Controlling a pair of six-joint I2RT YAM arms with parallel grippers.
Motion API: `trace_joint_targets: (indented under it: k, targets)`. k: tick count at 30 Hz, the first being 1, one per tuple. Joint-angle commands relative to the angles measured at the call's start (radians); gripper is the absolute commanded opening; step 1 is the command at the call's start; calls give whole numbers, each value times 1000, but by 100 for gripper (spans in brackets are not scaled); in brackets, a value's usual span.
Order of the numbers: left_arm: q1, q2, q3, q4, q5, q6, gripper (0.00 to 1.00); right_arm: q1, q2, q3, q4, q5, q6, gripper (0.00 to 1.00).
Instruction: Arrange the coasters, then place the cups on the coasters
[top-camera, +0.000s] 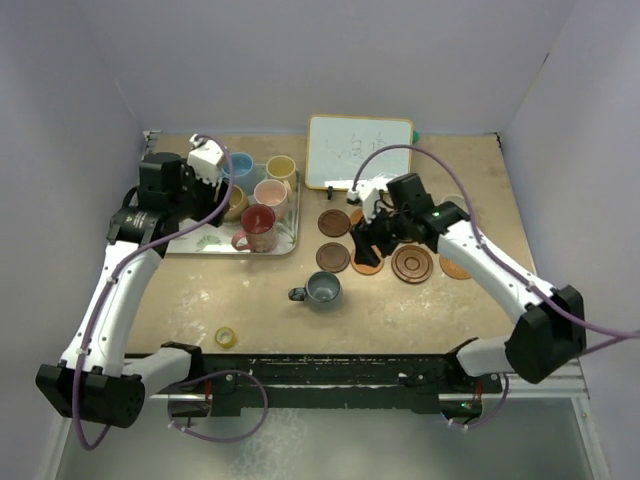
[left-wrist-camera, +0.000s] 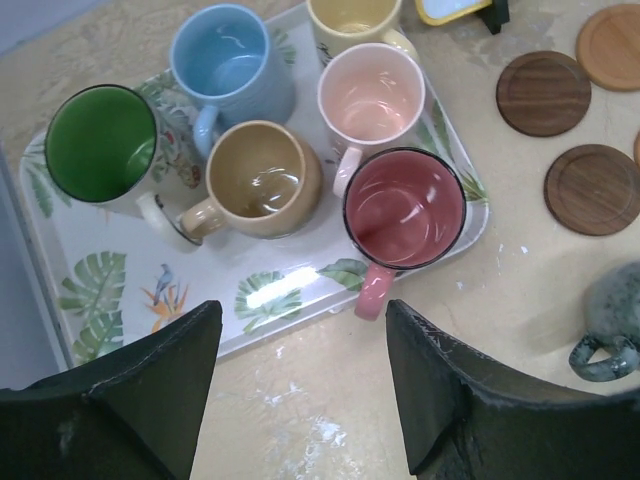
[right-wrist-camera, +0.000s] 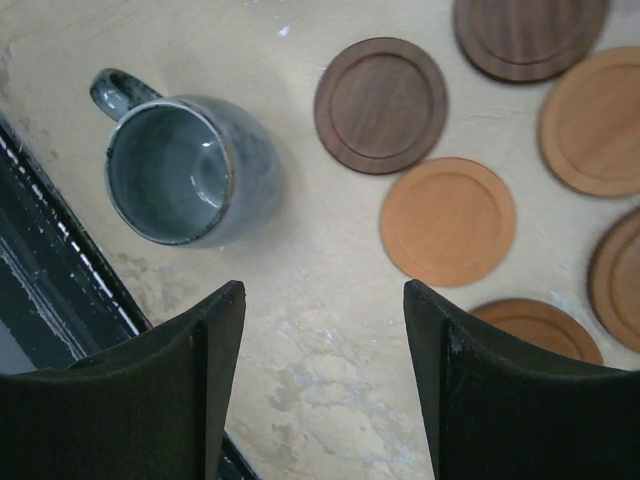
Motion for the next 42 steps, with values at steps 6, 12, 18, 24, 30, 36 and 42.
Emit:
trace_joint_targets:
  k: [6,12,18,24,30,36,42]
  targets:
    - [74,-72,45,3,33,-5,64,221,150,109,15,124,16,68]
    - [103,-92,35,10,36,-1,65,307,245,141,8,211,8,68]
    - [126,-101,30,25,27,-7,64,357,309,149,-10,297,-3,65]
    - [139,-118,16,31,41,-7,65,362,347,165,-39,319,-5,54]
    - [142,-119,14,34,55,-9,65,364,349,172,-66,348,-57,39]
    - [142,-108,15,32,81,-13,65,364,314,177,-79,388,-127,32]
    - [142,-113,9,35,89,-12,65,364,313,170,-97,373,-124,38]
